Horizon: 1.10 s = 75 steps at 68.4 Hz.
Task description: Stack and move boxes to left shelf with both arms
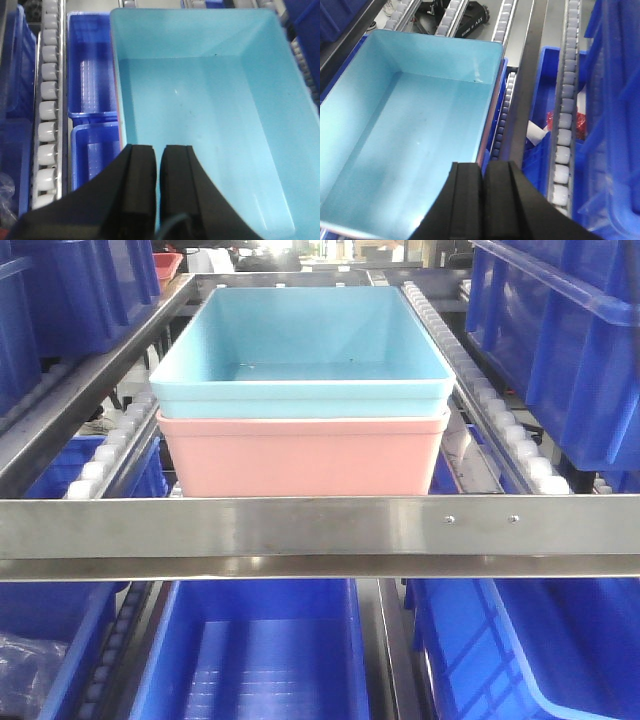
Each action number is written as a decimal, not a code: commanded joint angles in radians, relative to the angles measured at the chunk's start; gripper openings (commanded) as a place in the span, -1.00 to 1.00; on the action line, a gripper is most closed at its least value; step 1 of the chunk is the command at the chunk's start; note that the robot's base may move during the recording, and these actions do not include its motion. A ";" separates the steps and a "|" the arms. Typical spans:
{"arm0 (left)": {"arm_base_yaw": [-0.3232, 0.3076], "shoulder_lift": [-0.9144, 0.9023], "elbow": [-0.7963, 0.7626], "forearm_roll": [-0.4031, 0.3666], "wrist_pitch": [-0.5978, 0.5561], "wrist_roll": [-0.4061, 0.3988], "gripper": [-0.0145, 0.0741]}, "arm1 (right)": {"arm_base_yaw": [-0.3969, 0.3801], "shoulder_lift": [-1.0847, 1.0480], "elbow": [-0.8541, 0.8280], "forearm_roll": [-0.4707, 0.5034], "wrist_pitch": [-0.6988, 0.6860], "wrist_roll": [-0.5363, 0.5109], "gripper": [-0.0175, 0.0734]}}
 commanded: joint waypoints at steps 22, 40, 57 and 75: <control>-0.004 -0.453 0.425 0.017 -0.275 0.000 -0.66 | -0.004 -0.308 0.303 -0.061 -0.315 -0.010 -0.51; -0.004 -0.762 0.686 0.079 -0.346 0.000 -0.66 | -0.004 -0.558 0.502 -0.063 -0.350 -0.010 -0.51; -0.004 -1.059 0.855 0.096 -0.356 0.000 -0.66 | -0.004 -0.790 0.596 -0.063 -0.285 -0.010 -0.51; -0.004 -1.228 0.911 0.096 -0.356 0.000 -0.66 | -0.004 -0.896 0.599 -0.063 -0.212 -0.010 -0.51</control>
